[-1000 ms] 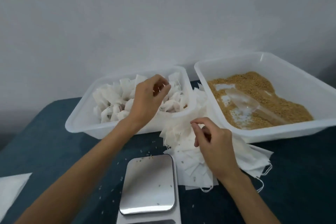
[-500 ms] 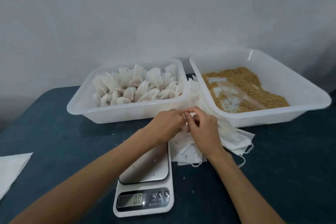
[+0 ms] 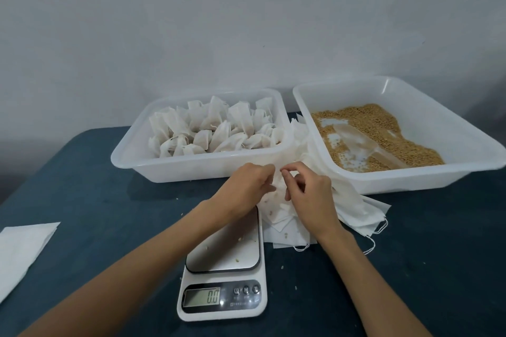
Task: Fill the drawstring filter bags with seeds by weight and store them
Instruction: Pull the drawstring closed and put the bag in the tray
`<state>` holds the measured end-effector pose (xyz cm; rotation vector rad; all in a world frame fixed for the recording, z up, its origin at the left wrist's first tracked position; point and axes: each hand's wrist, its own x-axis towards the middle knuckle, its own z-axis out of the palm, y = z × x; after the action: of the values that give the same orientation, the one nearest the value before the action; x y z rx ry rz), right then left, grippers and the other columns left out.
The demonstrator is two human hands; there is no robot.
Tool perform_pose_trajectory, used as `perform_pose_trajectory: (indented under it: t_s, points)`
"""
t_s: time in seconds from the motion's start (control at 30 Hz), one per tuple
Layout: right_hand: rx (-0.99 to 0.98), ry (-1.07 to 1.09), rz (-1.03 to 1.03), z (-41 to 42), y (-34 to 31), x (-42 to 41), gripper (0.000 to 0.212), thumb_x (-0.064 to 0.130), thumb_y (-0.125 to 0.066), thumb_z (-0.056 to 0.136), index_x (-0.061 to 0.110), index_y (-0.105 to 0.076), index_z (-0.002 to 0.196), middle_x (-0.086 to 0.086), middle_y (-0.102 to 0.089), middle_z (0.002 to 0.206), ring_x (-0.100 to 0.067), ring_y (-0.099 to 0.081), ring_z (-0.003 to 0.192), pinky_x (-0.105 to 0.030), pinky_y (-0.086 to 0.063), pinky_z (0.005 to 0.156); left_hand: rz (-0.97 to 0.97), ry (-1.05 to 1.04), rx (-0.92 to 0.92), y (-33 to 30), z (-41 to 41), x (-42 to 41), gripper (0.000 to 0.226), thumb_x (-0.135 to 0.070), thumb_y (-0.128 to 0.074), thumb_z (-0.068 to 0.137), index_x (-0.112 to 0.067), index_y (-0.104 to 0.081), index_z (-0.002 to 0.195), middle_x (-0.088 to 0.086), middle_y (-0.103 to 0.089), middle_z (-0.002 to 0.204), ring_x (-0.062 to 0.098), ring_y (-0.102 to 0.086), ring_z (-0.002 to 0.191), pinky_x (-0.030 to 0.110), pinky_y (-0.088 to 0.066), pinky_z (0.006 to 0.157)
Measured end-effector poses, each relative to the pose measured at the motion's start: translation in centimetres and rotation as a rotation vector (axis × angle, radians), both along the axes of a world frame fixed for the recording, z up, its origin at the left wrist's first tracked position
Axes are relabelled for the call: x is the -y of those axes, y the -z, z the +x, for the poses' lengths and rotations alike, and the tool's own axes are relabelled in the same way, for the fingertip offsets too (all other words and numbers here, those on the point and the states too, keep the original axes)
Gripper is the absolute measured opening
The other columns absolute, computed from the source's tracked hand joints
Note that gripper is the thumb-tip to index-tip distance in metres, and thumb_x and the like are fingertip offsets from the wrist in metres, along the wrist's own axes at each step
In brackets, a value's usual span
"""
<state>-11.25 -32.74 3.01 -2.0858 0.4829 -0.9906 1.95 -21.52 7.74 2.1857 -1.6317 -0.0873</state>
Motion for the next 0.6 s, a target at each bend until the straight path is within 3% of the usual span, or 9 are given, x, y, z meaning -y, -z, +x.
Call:
perform_pose_trajectory:
  t_s: [0.13, 0.23, 0.4, 0.5, 0.6]
  points:
    - [0.019, -0.02, 0.014, 0.1, -0.1, -0.1, 0.007, 0.039, -0.057, 0.101, 0.036, -0.064, 0.102, 0.018, -0.066, 0.072, -0.007, -0.065, 0.064, -0.014, -0.044, 0.058, -0.135, -0.018, -0.171, 0.2, 0.2, -0.2, 0.015, -0.005, -0.074, 0.092, -0.013, -0.063, 0.098, -0.001, -0.065, 0.092, 0.013, -0.056, 0.079, 0.017, -0.044, 0.07]
    - [0.044, 0.015, -0.004, 0.3, -0.2, 0.0, 0.014, 0.047, -0.056, 0.1, 0.037, -0.064, 0.107, 0.023, -0.065, 0.091, -0.009, -0.062, 0.067, -0.013, -0.043, 0.06, -0.235, -0.033, -0.265, 0.2, -0.2, -0.3, 0.025, 0.002, -0.073, 0.089, -0.012, -0.072, 0.11, -0.001, -0.07, 0.102, 0.016, -0.063, 0.093, 0.021, -0.051, 0.079]
    - [0.037, -0.008, 0.083, 0.3, -0.3, 0.3, 0.034, 0.051, -0.06, 0.097, 0.034, -0.059, 0.126, 0.021, -0.055, 0.124, -0.013, -0.056, 0.057, -0.021, -0.049, 0.067, -0.418, -0.106, -0.405, -0.6, -0.6, -0.4, 0.034, 0.01, -0.065, 0.091, -0.018, -0.075, 0.109, -0.016, -0.07, 0.104, 0.01, -0.061, 0.086, 0.017, -0.049, 0.082]
    - [0.027, -0.047, 0.213, 0.1, -0.6, 0.0, 0.034, 0.048, -0.067, 0.093, 0.034, -0.062, 0.123, 0.021, -0.061, 0.114, -0.009, -0.045, 0.047, -0.023, -0.045, 0.058, -0.502, -0.123, -0.44, -1.4, -0.5, -0.4, 0.032, 0.003, -0.066, 0.094, -0.022, -0.074, 0.113, -0.025, -0.07, 0.106, 0.003, -0.06, 0.083, 0.014, -0.048, 0.081]
    - [0.053, -0.102, 0.293, 0.1, -0.9, -0.1, 0.005, 0.03, -0.072, 0.093, 0.029, -0.067, 0.095, 0.013, -0.061, 0.083, -0.013, -0.037, 0.048, -0.025, -0.034, 0.049, -0.561, -0.149, -0.539, -2.0, -0.2, -0.4, 0.029, -0.003, -0.067, 0.097, -0.021, -0.071, 0.119, -0.012, -0.073, 0.113, 0.01, -0.068, 0.098, 0.031, -0.056, 0.093]
